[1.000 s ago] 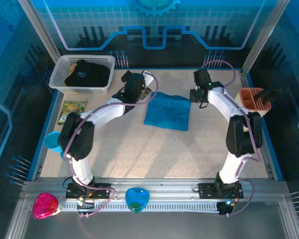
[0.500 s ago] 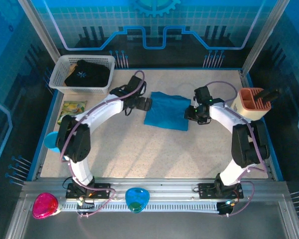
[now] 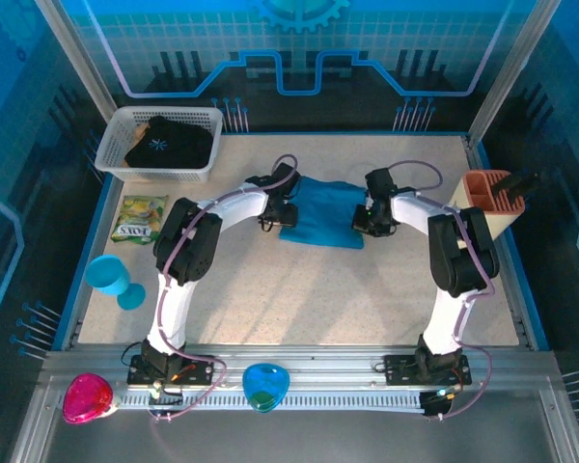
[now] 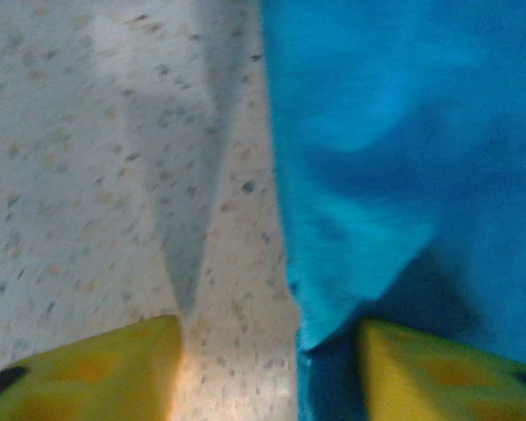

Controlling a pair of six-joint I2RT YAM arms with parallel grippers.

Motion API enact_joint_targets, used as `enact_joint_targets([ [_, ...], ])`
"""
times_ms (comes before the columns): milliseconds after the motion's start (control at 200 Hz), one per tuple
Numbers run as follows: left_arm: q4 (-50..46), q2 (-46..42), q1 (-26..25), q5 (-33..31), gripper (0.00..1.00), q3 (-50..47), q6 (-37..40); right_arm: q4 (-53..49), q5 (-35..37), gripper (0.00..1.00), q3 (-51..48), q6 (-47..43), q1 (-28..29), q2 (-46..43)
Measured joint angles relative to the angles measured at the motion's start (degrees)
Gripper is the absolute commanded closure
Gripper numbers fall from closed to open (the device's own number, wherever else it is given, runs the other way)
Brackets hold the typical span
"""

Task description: Fold and stack the t-shirts

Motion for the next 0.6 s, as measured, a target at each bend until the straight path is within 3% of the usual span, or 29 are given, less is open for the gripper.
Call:
enact_joint_targets([
  [190, -1.25, 5.33, 0.79, -0.04, 0.72, 8.63, -0.15, -1.99, 0.17, 1.00, 8.72, -1.25, -0.04, 6.14],
  [601, -14.51, 26.88, 7.98, -0.04, 0.72, 47.65, 4.76, -8.07, -2.75, 1.00, 40.15, -3.63, -1.90, 26.27],
])
